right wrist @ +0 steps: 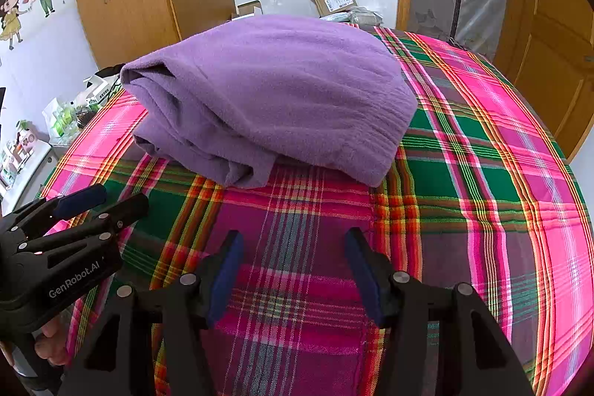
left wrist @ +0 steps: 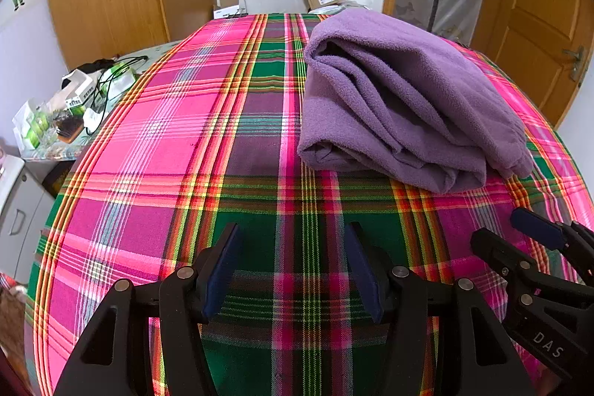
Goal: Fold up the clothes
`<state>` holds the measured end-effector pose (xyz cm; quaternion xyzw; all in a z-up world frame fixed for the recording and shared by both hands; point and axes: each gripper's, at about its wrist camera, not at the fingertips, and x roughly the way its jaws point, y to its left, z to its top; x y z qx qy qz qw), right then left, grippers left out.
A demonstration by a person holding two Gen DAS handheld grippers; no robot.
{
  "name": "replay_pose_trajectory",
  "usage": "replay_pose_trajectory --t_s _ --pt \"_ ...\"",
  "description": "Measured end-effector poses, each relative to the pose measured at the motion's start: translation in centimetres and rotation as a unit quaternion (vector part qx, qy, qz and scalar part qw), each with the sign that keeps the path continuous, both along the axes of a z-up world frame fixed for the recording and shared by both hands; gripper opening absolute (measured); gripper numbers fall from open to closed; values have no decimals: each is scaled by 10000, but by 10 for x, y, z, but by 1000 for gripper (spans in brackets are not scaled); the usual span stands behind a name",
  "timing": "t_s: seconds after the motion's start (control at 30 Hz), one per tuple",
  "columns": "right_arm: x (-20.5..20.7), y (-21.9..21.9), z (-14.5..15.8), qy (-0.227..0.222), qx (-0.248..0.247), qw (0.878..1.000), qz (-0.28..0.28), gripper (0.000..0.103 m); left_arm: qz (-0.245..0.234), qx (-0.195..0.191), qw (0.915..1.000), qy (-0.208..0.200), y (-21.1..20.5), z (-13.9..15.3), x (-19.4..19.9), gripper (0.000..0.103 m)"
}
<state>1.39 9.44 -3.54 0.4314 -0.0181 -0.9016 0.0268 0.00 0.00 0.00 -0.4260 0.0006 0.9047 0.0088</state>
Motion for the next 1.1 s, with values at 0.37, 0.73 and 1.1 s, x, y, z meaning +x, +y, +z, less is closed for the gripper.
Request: replay_pose_trajectory --t_s 0.37,0.73,1.1 --pt "0 0 1 -4 9 10000 0 57 -1 -2 10000 -1 0 1 1 59" --pt "1 -4 0 -32 105 9999 72 63 -8 -19 10000 -3 -2 1 2 59" --pt "0 -9 0 -48 246 9997 75 64 -15 -19 10000 -5 -2 1 1 60"
